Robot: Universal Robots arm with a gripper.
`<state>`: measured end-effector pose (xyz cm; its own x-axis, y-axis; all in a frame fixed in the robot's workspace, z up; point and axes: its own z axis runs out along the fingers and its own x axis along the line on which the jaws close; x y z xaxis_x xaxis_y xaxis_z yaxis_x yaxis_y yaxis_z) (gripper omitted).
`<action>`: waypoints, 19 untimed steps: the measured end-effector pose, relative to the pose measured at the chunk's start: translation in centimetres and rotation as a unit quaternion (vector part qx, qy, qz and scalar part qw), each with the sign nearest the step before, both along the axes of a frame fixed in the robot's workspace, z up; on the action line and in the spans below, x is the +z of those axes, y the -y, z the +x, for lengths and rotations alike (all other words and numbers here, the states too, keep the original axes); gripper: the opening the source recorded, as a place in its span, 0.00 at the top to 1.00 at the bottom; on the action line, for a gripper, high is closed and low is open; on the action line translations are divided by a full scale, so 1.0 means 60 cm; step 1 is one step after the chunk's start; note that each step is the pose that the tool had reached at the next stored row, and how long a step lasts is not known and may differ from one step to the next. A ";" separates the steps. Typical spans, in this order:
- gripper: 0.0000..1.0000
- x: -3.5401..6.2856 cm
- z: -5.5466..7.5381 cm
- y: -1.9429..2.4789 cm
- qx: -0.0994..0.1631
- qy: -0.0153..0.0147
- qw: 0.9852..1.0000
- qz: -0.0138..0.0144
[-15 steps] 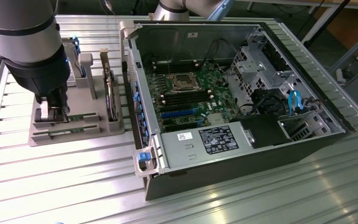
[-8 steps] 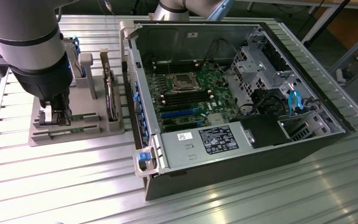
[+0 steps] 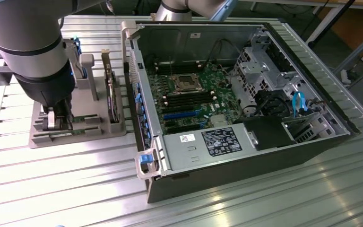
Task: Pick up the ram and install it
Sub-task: 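Pick up the ram and move it above insertion slot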
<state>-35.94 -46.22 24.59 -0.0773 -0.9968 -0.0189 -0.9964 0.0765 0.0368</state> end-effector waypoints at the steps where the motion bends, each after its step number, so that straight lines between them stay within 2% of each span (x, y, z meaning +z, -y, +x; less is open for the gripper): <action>1: 0.71 -0.004 -0.001 0.0000 0.000 0.000 1.000 0.000; 5: 0.71 -0.016 -0.002 0.0000 0.000 0.000 1.000 0.000; 8: 0.71 -0.031 -0.003 -0.0003 0.000 0.000 1.000 0.000; 9: 0.71 -0.033 -0.003 -0.0039 0.000 0.000 1.000 0.000; 12: 0.71 -0.038 -0.004 -0.0085 0.000 0.000 1.000 0.000; 15: 0.71 -0.044 -0.006 -0.0086 0.000 0.000 1.000 0.000; 19: 0.71 -0.061 -0.009 -0.0086 0.000 0.000 1.000 0.000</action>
<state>-36.47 -45.70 20.95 -0.0773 -0.9968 -0.0189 -0.9964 0.0766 0.0368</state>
